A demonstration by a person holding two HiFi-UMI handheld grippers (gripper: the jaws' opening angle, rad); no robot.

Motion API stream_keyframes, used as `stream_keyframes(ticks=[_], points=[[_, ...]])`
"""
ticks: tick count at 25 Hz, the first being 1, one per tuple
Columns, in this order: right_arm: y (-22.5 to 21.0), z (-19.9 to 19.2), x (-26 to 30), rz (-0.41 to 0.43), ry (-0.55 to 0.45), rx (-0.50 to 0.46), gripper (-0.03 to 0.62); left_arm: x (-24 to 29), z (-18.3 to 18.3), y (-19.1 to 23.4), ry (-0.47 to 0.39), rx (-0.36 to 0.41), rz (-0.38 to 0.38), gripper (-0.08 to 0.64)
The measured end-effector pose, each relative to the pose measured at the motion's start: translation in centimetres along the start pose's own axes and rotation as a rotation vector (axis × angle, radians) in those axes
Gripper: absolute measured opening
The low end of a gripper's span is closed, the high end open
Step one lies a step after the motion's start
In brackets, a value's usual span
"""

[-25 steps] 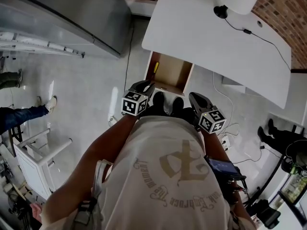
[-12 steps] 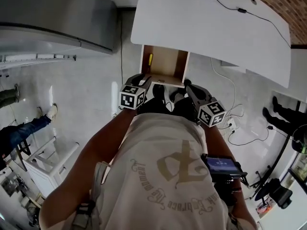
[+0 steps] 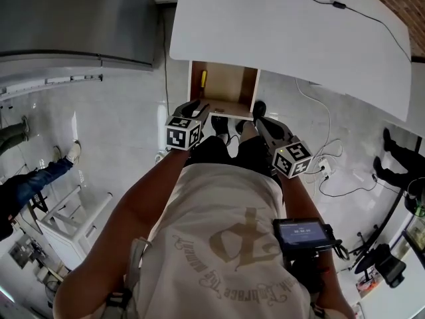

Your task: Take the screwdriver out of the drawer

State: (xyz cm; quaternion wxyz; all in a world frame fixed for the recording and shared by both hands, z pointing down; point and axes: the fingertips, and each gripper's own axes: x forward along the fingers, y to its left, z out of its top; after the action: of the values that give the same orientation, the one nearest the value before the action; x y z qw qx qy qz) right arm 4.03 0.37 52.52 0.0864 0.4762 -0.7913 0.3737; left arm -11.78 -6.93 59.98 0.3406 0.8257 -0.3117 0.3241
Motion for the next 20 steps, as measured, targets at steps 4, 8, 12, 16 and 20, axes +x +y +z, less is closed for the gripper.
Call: stream_keyframes(ticks=[4, 8, 12, 16, 20], points=[[-2.0, -1.3, 0.2, 0.011, 0.014, 0.01, 0.006, 2.5, -0.7, 0.3, 0.021, -0.023, 0.023, 0.141], [-3.4, -1.4, 0.1, 0.013, 0.005, 0.028, 0.006, 4.4, -0.7, 0.7, 0.037, -0.041, 0.049, 0.141], [-3.9, -1.5, 0.8, 0.02, -0.003, 0.043, 0.006, 5.7, -1.2, 1.6, 0.063, -0.042, 0.073, 0.141], [-4.7, -1.8, 1.4, 0.027, 0.005, 0.049, 0.006, 7.0, -1.5, 2.2, 0.082, -0.034, 0.095, 0.141], [-5.7, -2.0, 1.7, 0.025, 0.006, 0.055, 0.006, 8.2, -1.8, 3.2, 0.107, -0.016, 0.129, 0.16]])
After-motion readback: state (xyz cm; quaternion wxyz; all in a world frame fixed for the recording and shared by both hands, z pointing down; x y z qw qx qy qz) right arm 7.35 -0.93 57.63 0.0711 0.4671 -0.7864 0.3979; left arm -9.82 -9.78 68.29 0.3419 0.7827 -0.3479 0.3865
